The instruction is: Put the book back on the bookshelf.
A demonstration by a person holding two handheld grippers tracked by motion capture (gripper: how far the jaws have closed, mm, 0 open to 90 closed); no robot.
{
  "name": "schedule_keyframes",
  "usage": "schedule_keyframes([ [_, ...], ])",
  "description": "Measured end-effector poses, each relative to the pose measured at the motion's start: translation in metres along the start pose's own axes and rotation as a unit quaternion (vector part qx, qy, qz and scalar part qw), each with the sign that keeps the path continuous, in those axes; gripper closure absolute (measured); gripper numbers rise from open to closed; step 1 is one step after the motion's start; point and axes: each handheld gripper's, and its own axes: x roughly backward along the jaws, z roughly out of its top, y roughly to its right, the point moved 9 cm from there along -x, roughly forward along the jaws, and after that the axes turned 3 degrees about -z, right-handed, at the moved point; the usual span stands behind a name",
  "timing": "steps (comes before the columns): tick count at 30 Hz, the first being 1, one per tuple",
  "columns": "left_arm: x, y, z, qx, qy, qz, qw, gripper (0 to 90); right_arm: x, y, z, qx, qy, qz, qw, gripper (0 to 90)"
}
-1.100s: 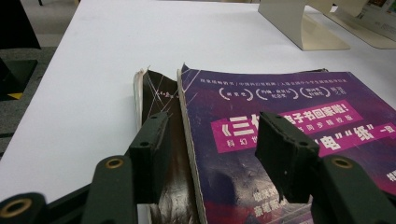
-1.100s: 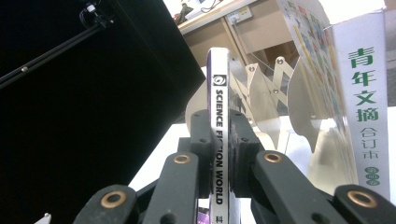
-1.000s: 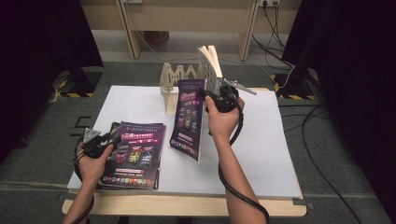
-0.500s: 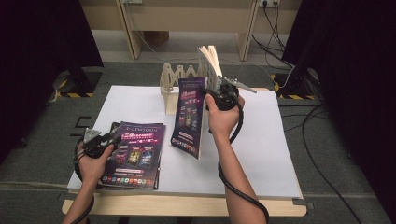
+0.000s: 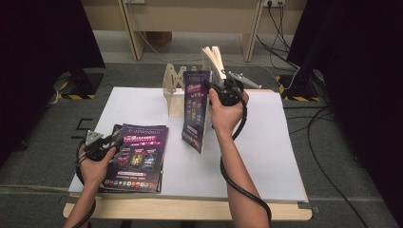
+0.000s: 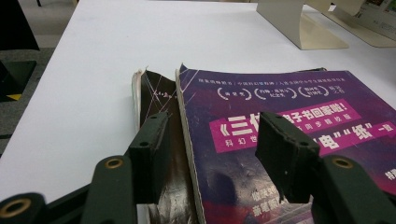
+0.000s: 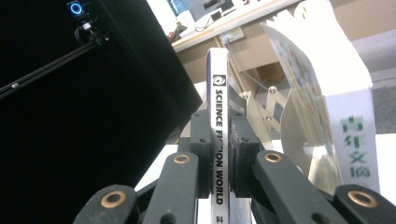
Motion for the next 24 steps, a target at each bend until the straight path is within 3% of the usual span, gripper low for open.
schedule_keyframes([
  [17, 0.0, 0.001, 0.0, -0.003, 0.003, 0.001, 1.0, 44.3, -0.011, 0.005, 0.016, 0.018, 0.025, -0.031, 0.9991, 83.3],
  [24, 0.0, 0.0, 0.0, -0.002, 0.001, 0.0, 1.0, 44.3, -0.016, 0.004, 0.021, 0.015, 0.034, -0.028, 0.9989, 83.3],
])
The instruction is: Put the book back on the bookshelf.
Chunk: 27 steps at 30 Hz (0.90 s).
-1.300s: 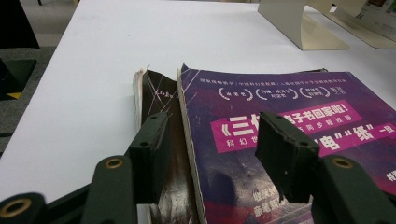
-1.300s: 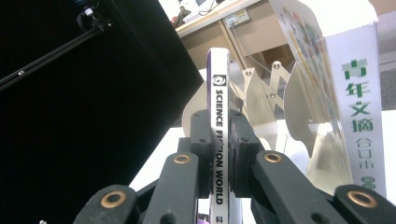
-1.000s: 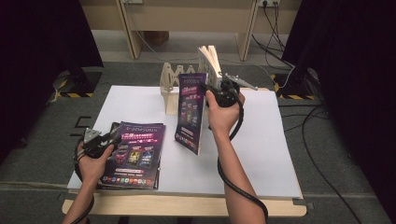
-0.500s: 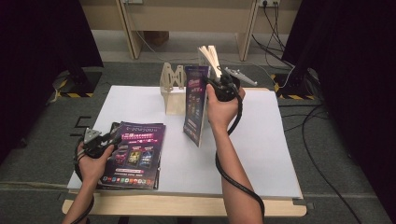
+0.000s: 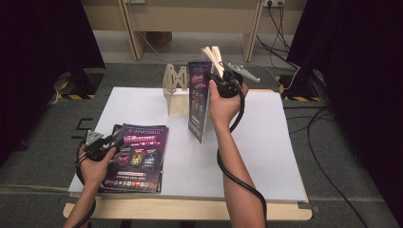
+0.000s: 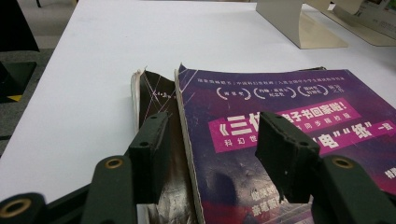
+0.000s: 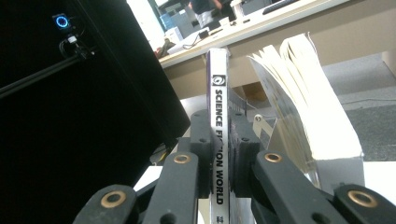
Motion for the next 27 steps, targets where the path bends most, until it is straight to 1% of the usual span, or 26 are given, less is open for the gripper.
schedule_keyframes([
  [2, 0.0, 0.0, 0.0, -0.001, 0.001, 0.0, 1.0, 44.3, -0.002, 0.0, 0.0, 0.0, 0.001, 0.0, 1.0, 83.3],
  [4, 0.0, 0.0, 0.0, -0.001, 0.002, 0.001, 1.0, 44.4, -0.004, -0.001, 0.0, 0.005, 0.004, -0.002, 1.0, 83.2],
  [5, 0.0, 0.0, 0.0, 0.0, 0.002, 0.001, 1.0, 44.4, -0.005, -0.001, 0.001, 0.012, 0.006, -0.004, 0.9999, 83.3],
  [6, 0.0, 0.0, 0.0, 0.0, 0.002, 0.001, 1.0, 44.4, -0.005, -0.002, 0.001, 0.011, 0.008, -0.004, 0.9999, 83.3],
  [9, 0.0, 0.0, 0.0, 0.0, 0.002, 0.001, 1.0, 44.4, -0.006, -0.005, 0.003, 0.023, 0.018, -0.006, 0.9996, 83.3],
  [16, 0.0, 0.0, 0.0, 0.001, 0.003, 0.0, 1.0, 44.4, -0.01, -0.009, 0.007, 0.036, 0.03, -0.008, 0.9989, 83.3],
  [19, 0.0, 0.0, 0.0, 0.001, 0.003, 0.0, 1.0, 44.4, -0.012, -0.01, 0.008, 0.04, 0.032, -0.009, 0.9986, 83.4],
  [20, 0.0, 0.0, 0.0, 0.001, 0.003, 0.0, 1.0, 44.4, -0.013, -0.011, 0.008, 0.038, 0.031, -0.009, 0.9988, 83.3],
  [27, 0.0, 0.0, 0.0, 0.003, 0.004, -0.001, 1.0, 44.4, -0.021, -0.01, 0.012, 0.043, 0.035, -0.019, 0.9983, 83.4],
])
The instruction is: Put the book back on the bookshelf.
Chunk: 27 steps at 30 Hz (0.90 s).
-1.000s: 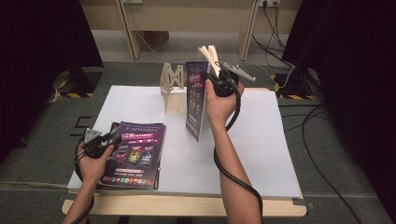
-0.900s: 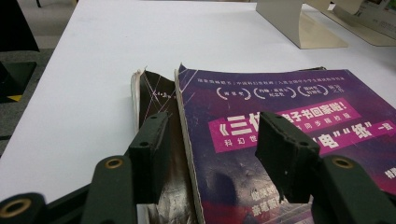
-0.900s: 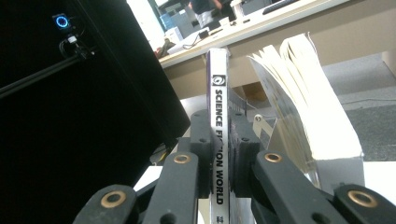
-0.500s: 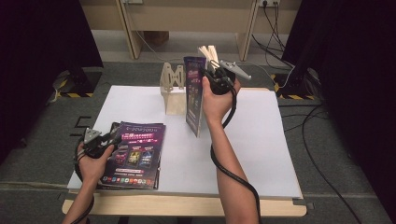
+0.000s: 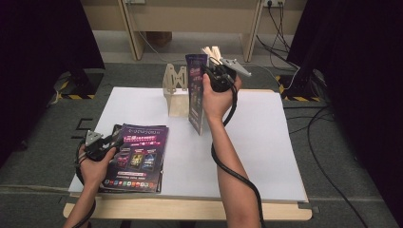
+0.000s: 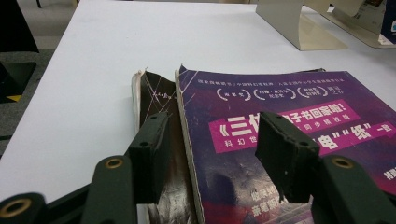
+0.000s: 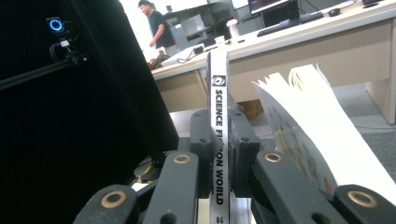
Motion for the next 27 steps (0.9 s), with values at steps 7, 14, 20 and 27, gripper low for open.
schedule_keyframes([
  [7, 0.0, -0.001, 0.0, 0.001, 0.0, 0.0, 1.0, 44.4, -0.007, -0.002, 0.004, 0.011, 0.009, -0.005, 0.9999, 83.4],
  [14, 0.0, -0.001, 0.0, 0.004, 0.0, 0.0, 1.0, 44.3, -0.014, -0.003, 0.002, 0.014, 0.009, -0.006, 0.9998, 83.4],
  [20, 0.0, -0.001, 0.0, 0.003, -0.001, 0.0, 1.0, 44.3, -0.017, -0.003, 0.003, 0.02, 0.015, -0.012, 0.9996, 83.4],
  [27, 0.0, -0.001, 0.0, 0.003, -0.001, -0.001, 1.0, 44.3, -0.026, -0.002, 0.003, 0.021, 0.018, -0.018, 0.9995, 83.3],
])
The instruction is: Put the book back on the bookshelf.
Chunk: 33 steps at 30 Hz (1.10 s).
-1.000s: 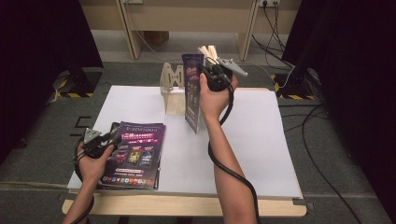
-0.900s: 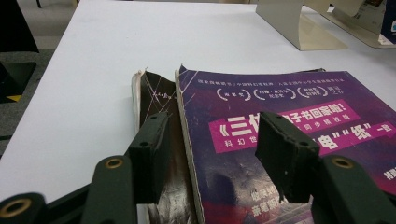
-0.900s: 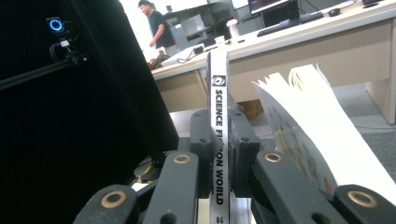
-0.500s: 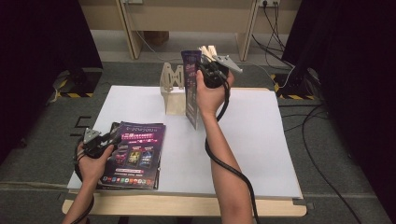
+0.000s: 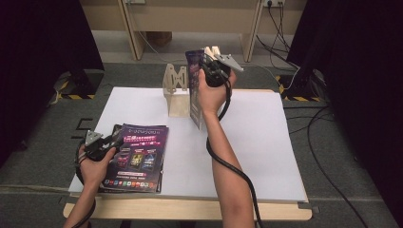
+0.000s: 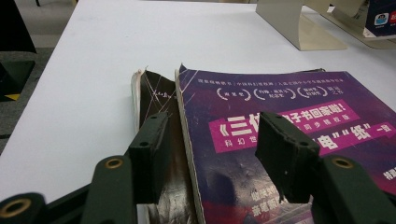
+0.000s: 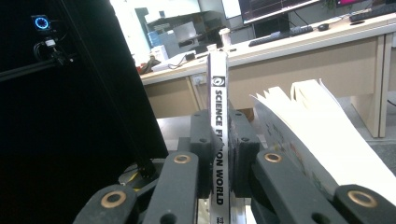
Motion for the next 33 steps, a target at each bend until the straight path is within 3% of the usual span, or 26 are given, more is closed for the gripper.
schedule_keyframes([
  [33, 0.0, 0.0, 0.0, 0.0, 0.001, -0.001, 1.0, 44.5, -0.029, -0.007, -0.001, 0.02, -0.003, -0.015, 0.9997, 83.3],
])
